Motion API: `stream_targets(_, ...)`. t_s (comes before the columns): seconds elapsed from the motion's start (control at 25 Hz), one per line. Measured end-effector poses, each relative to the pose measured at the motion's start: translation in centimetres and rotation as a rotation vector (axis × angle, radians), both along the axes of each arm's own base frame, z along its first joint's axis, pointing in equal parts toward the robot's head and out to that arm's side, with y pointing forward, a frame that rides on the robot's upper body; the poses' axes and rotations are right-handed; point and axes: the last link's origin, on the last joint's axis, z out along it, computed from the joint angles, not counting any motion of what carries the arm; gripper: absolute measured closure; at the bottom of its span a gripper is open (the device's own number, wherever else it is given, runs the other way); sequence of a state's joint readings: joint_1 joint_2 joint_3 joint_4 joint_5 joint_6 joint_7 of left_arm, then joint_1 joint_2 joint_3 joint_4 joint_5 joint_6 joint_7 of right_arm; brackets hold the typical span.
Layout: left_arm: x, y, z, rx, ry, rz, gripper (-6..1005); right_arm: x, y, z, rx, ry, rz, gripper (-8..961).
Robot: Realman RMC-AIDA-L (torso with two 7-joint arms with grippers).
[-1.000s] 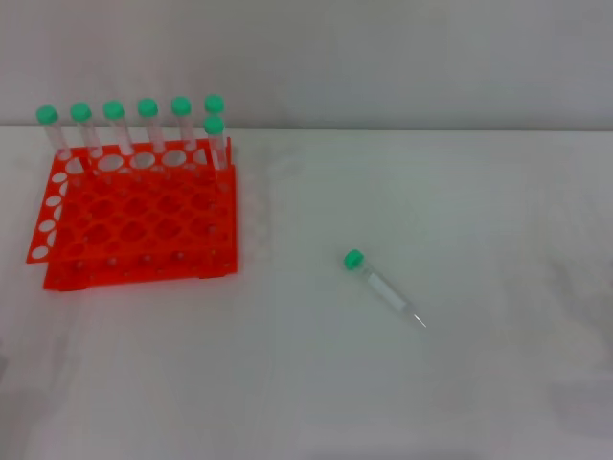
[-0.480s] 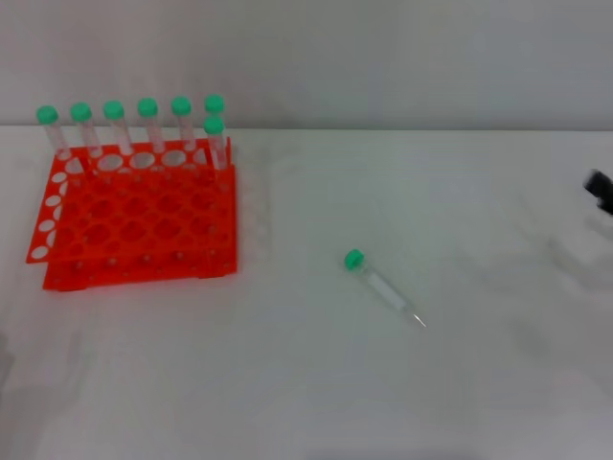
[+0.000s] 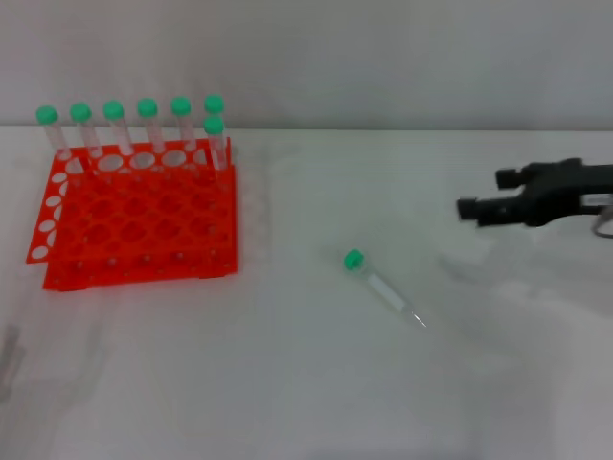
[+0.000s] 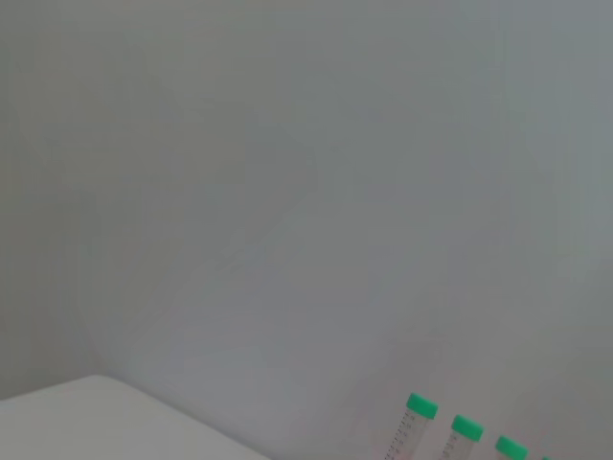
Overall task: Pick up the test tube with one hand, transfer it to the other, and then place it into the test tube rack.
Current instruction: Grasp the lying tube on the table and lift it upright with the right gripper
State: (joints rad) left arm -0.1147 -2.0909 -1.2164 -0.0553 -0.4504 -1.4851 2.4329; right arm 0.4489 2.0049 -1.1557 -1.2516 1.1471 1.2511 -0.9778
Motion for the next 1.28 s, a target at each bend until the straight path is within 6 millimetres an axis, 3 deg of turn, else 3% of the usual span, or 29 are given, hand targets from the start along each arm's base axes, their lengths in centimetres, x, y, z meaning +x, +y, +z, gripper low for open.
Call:
stream_targets(0.08,0.0,-0.1,0.0,0.000,0.000,0.000,164,-3.5,-0.2,-1.3,-0.045,-0.172,-0.056,103)
stream_targets(0.2,0.0,-0.1,0.0,0.001,-0.001,-0.002,166,-4.6,-0.4,-1.9,-0.060,-0.210,-0.065,105)
stream_targets(0.28,0.1,-0.1,-0.1,0.000,-0.002,-0.004,168,-7.9,-1.1,-4.0,-0.078,-0.369,-0.083,106)
stream_targets(0.32,0.1,0.0,-0.1,-0.004,-0.001,-0.006,168,-7.9,-1.1,-4.0,-0.078,-0.369,-0.083,106)
stream_targets(0.44,0.1,0.0,-0.2,-0.018,0.004,-0.011,170,-10.6,-1.5,-6.8,-0.111,-0.462,-0.106,108)
stream_targets(0.52,0.1,0.1,-0.3,-0.024,0.009,-0.006,172,-11.2,-1.7,-8.3,-0.130,-0.500,-0.112,109)
stream_targets(0.76,0.2,1.0,-0.5,-0.039,0.015,-0.008,176,-11.0,-1.1,-12.0,-0.173,-0.604,-0.142,112)
stream_targets(1.12,0.2,1.0,-0.5,-0.039,0.015,-0.007,182,-8.8,0.6,-13.1,-0.164,-0.598,-0.217,116)
stream_targets(1.28,0.2,1.1,-0.3,-0.031,0.014,-0.005,185,-8.1,0.9,-13.5,-0.168,-0.605,-0.236,174)
